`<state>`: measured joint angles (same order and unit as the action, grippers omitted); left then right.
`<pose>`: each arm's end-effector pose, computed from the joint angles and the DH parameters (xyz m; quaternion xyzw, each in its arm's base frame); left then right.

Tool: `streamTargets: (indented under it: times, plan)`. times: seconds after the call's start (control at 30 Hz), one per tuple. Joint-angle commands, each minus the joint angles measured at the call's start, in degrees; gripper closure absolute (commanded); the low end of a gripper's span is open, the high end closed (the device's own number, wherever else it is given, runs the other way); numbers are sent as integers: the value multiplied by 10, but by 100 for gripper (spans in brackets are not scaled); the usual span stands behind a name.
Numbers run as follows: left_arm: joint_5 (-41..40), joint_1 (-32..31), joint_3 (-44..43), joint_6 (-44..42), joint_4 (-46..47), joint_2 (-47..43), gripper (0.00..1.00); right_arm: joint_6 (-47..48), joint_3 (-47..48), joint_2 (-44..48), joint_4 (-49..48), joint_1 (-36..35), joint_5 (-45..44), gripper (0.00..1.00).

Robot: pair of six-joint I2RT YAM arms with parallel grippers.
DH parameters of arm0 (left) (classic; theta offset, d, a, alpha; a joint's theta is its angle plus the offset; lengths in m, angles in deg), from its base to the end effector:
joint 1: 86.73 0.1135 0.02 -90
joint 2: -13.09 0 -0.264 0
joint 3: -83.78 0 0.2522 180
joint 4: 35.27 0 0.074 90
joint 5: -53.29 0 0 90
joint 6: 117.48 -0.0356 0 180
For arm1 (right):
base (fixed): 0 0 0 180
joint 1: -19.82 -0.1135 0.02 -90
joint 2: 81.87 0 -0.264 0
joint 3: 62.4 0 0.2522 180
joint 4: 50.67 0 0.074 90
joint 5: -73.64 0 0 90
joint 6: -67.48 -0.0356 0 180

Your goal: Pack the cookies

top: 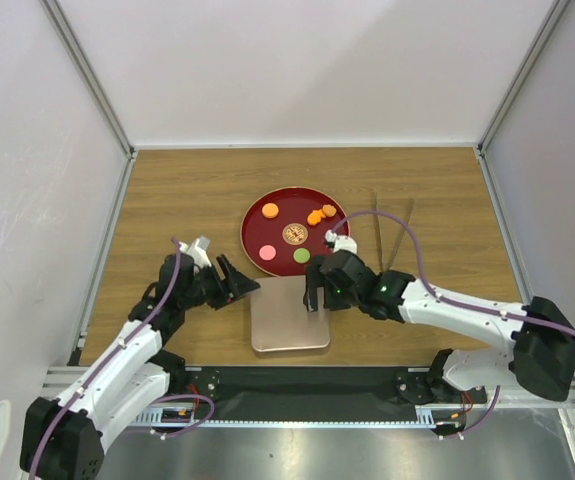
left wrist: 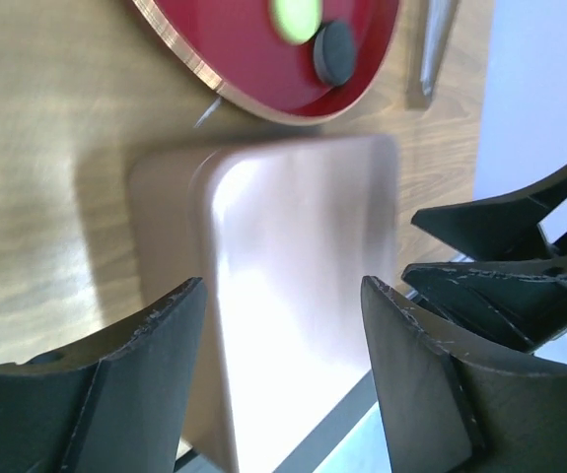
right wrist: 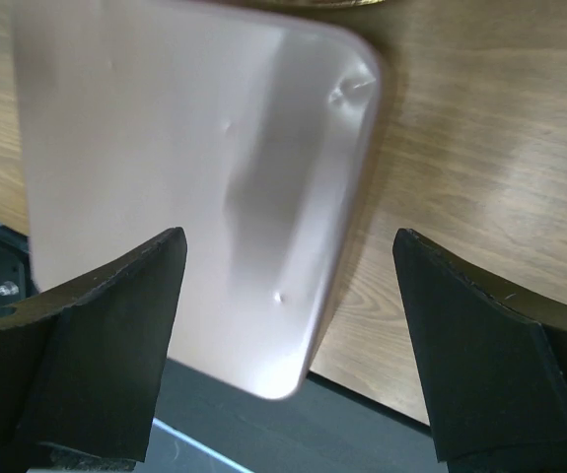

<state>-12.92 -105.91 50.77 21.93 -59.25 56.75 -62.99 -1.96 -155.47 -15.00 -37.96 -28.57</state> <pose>0.1507 -0.0676 0.1886 -0.1335 0.8615 -0.4070 0.2728 0.1464 0.2182 0.2274 -0.1031 0.9259 0.1992 0.3041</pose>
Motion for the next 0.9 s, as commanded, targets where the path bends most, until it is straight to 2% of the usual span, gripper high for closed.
streamTargets:
  times: [0.0,0.27,0.43,0.6,0.87]
  plan:
    - [-19,-3,-59,-45,-22,11,30,28,9,49,2,31,9,9]
    - [-30,-3,-210,-148,-117,24,29,67,17,176,1,109,18,0]
    - [-40,-3,-274,-207,-175,2,26,80,53,217,50,139,-40,0]
    - [-40,-3,-291,-236,-204,-21,26,87,83,229,87,150,-82,0]
    - [-33,-3,-287,-270,-220,-41,24,95,67,254,55,150,-94,0]
